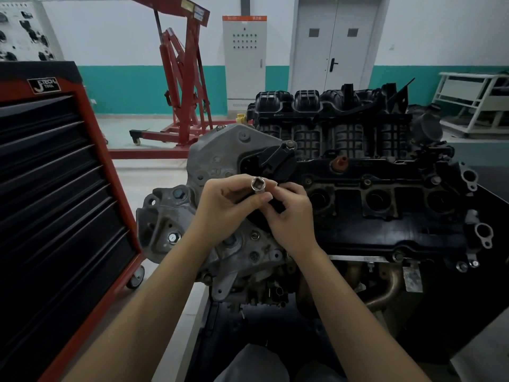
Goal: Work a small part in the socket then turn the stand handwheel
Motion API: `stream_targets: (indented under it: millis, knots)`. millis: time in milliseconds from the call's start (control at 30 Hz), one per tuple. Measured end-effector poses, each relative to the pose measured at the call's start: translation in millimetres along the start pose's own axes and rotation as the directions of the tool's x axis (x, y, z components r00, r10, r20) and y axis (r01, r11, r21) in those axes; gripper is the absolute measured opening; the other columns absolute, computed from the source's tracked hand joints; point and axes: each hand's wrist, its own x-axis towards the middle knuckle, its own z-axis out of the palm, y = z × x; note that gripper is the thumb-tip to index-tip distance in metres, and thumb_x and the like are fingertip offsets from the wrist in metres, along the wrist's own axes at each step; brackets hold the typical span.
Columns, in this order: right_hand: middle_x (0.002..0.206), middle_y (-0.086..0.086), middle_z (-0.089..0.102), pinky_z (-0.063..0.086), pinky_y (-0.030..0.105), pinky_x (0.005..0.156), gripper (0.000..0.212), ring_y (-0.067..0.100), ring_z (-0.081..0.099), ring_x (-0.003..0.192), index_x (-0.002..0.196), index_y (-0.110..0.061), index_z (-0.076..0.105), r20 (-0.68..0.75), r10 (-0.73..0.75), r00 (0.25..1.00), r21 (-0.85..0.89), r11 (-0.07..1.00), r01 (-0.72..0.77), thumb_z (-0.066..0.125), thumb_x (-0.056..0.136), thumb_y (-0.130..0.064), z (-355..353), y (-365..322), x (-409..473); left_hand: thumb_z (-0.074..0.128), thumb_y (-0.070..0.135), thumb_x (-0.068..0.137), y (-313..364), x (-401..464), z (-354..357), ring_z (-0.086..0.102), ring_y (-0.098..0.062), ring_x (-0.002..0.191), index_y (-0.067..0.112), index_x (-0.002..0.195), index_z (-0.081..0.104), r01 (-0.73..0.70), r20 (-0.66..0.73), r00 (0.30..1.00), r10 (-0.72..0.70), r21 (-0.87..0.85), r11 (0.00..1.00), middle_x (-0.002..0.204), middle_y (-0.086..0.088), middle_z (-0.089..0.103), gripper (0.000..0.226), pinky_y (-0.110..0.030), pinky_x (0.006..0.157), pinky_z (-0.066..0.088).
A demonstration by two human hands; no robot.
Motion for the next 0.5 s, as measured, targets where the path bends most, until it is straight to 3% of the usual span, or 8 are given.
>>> stream_targets:
  millis: [133, 300, 400, 500]
  knots:
    - [0.084, -0.001, 0.071, 0.049, 0.043, 0.082, 0.015, 0.027, 0.058, 0.097, 0.095, -0.009, 0.075, -0.027, 0.058, 0.998, 0.051, 0.997, -0.056, 0.076, 0.08, -0.013, -0.1, -1.5, -0.3, 0.075, 0.007, 0.075, 1.7, -0.3, 2.7, 0.07, -0.023, 0.09, 0.006, 0.097, 0.071, -0.022, -0.046, 0.999, 0.023, 0.012, 1.0, 0.093, -0.011, 0.072, 0.022, -0.034, 0.087, 0.055]
    - [0.09, -0.001, 0.073, 0.048, 0.044, 0.087, 0.023, 0.015, 0.057, 0.095, 0.1, -0.01, 0.073, -0.002, -0.021, 1.0, 0.025, 0.999, 0.021, 0.067, 0.083, -0.024, -0.2, -2.3, 0.8, 0.07, -0.004, 0.08, -0.9, -0.2, 0.5, 0.07, -0.015, 0.093, 0.0, 0.101, 0.07, 0.013, -0.028, 1.0, -0.013, -0.014, 1.0, 0.094, -0.009, 0.073, 0.021, -0.025, 0.087, 0.053]
    - [0.09, 0.004, 0.072, 0.049, 0.047, 0.084, 0.025, 0.028, 0.058, 0.099, 0.107, -0.008, 0.073, 0.006, -0.005, 1.0, 0.005, 1.0, 0.005, 0.069, 0.083, -0.017, 0.5, 1.8, 0.5, 0.068, -0.006, 0.081, 0.7, 0.4, 0.6, 0.069, -0.01, 0.095, 0.002, 0.108, 0.067, 0.012, 0.011, 1.0, -0.012, -0.022, 1.0, 0.098, -0.005, 0.071, 0.027, -0.021, 0.086, 0.051]
    - [0.085, 0.004, 0.072, 0.049, 0.045, 0.082, 0.019, 0.03, 0.058, 0.098, 0.1, -0.008, 0.075, -0.01, 0.03, 1.0, 0.006, 1.0, -0.029, 0.075, 0.081, -0.012, 1.2, 2.6, 0.2, 0.075, 0.004, 0.076, 2.7, 0.8, 3.1, 0.07, -0.015, 0.091, 0.01, 0.1, 0.07, -0.022, -0.021, 1.0, 0.023, 0.047, 0.999, 0.094, -0.005, 0.072, 0.025, -0.025, 0.086, 0.053]
